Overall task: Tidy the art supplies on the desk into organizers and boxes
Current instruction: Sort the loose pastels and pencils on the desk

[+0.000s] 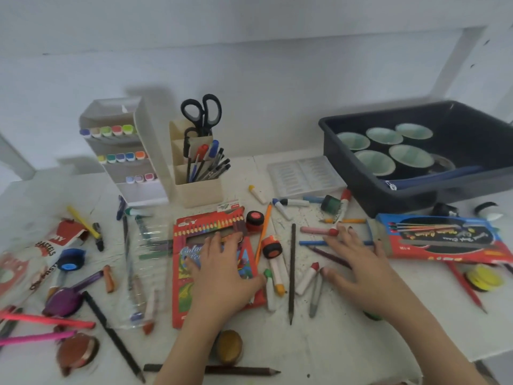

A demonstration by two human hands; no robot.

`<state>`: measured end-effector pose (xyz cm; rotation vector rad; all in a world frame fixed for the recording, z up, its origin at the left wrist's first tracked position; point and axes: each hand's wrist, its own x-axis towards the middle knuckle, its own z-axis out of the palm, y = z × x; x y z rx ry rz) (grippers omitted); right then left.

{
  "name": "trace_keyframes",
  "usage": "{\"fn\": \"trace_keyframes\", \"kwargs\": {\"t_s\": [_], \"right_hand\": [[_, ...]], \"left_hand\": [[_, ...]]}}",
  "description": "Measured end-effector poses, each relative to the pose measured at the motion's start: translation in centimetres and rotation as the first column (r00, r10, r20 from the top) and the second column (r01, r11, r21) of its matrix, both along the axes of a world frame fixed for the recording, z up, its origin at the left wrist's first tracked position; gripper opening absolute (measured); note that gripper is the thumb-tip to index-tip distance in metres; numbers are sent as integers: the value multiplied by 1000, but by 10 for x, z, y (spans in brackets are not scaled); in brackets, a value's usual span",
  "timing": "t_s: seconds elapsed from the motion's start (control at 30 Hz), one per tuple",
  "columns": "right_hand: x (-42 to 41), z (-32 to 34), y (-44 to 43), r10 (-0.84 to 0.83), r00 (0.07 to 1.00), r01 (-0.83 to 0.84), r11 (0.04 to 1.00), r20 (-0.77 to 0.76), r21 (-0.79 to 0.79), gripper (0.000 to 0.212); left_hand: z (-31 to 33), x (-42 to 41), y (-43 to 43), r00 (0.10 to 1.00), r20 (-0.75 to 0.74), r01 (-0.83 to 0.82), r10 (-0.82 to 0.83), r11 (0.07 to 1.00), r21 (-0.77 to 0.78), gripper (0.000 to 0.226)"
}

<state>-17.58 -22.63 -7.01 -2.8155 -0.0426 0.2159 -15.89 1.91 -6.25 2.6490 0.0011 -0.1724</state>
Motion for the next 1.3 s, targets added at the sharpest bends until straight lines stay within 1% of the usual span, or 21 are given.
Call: {"fn": "trace_keyframes", "kwargs": {"t_s": [0.07,0.1,0.17,0.3,0.37,0.43,0.53,0.6,0.67,0.77,0.83,0.9,0.97,1.0,1.03,1.07,1.13,1.17,1.23,1.3], "right_hand": [[5,-1,0,31,999,-31,1000,9,0,63],[8,-3,0,49,998,-49,999,45,3,62],[6,-2,5,67,994,-67,998,92,0,59],[10,0,1,64,993,-61,998,104,-24,58],[10,2,-4,60,991,-61,998,124,10,57],[9,7,-8,39,985,-57,993,166,106,53],[7,18,-17,18,972,-74,969,233,234,43],[7,26,-26,19,959,-93,964,283,249,38],[6,33,-40,-6,944,-76,969,329,233,35],[5,41,-61,-71,915,-36,966,396,255,27],[3,43,-70,-109,906,-9,961,408,277,26],[1,44,-74,-123,907,-1,955,402,295,27],[1,42,-75,-120,912,-6,952,392,306,27],[2,42,-74,-112,918,-13,951,380,310,27],[2,40,-72,-99,926,-19,951,364,308,27],[3,39,-69,-80,935,-30,953,345,301,28],[5,36,-62,-31,950,-59,960,312,275,29],[5,35,-58,-1,954,-83,960,300,267,30],[7,32,-47,63,957,-142,953,284,267,30],[8,30,-40,101,957,-177,946,271,272,29]], "left_hand": [[2,2,-1,998,1,-57,57,998,-35,84],[3,2,3,998,-6,-66,66,997,-41,85],[-1,4,18,996,-20,-92,92,996,-9,85],[2,1,31,991,-39,-130,130,991,15,84],[6,0,30,986,-62,-156,156,988,15,85],[9,1,27,983,-58,-173,174,985,26,86],[14,5,17,987,16,-158,158,987,7,85],[18,5,8,991,68,-113,115,993,-30,83],[19,6,-3,990,114,-76,85,994,-82,78],[20,4,-15,978,197,-36,66,987,-154,66],[20,1,-20,970,234,-16,69,975,-221,59],[20,-2,-22,966,239,-30,98,961,-273,55],[19,-5,-20,963,238,-56,127,957,-284,53],[17,-7,-18,962,234,-80,138,967,-242,53],[15,-8,-16,966,212,-117,149,981,-154,56],[13,-9,-12,972,163,-169,171,985,-28,60],[9,-11,-6,975,21,-219,220,947,234,69],[7,-12,-5,972,-32,-212,232,930,301,70],[4,-15,-2,972,-71,-186,224,917,354,69],[3,-16,0,978,-61,-162,199,912,377,67]]}}
